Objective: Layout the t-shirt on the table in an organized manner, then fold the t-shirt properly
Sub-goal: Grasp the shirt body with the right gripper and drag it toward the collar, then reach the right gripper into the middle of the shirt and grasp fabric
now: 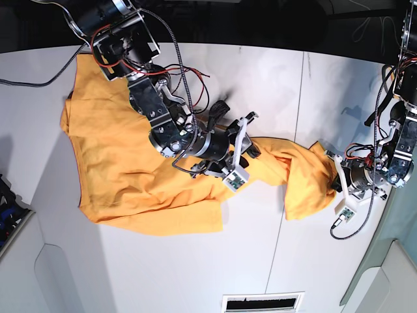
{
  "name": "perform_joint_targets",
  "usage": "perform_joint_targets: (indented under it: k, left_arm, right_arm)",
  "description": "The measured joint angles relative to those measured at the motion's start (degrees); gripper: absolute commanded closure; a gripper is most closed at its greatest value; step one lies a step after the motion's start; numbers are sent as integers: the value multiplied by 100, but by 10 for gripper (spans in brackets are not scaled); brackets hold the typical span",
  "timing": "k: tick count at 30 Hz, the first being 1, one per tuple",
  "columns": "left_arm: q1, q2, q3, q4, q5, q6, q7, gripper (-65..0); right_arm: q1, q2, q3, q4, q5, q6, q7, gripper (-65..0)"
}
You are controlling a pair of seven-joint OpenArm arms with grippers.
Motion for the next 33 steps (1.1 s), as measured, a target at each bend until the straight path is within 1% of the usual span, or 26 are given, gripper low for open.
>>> perform_joint_targets:
  k: [1,2,7,9,12,14,17,21,23,26,29,33]
  left_arm:
    - [0,-2,0,0,0,2,0,0]
    - [0,-2,0,0,0,2,-2,0]
    - [2,-2,0,0,2,0,-13,0]
    - [2,-2,0,0,11,2,-15,0]
    - [2,-2,0,0,15,2,-31,0]
    - [4,-2,0,7,11,2,-70,0]
    - [7,-2,0,7,133,-20,-85,0]
    - [7,4,0,11,192,-44,-120,0]
    - [4,13,0,9,175,-63,-153,0]
    - [4,-7,0,4,249,-55,-170,0]
    - [4,-4,0,4,240,-52,-181,0]
    - [4,-2,0,4,229,-46,-186,0]
  right_arm:
    - [20,-13,-74,-92,9,0,2,-20]
    - [11,-11,-125,-111,-2,0,2,0]
    - [-31,2,-155,-44,-17,0,-15,0]
    - [-37,11,-155,197,-35,-7,-188,0]
    - [-212,50,-153,966,-35,-28,-584,0]
    - [-468,155,-155,1652,-2,-17,-728,0]
    - [-1029,516,-157,2715,254,2,-758,0]
    - [-1790,1134,-157,3904,393,66,-765,0]
    - [-2142,1453,-155,4247,529,197,-737,0]
    - [-2649,1882,-155,4426,682,260,-769,0]
    - [-3010,2124,-160,4428,673,260,-772,0]
    - [-3289,2256,-160,4435,686,286,-721,0]
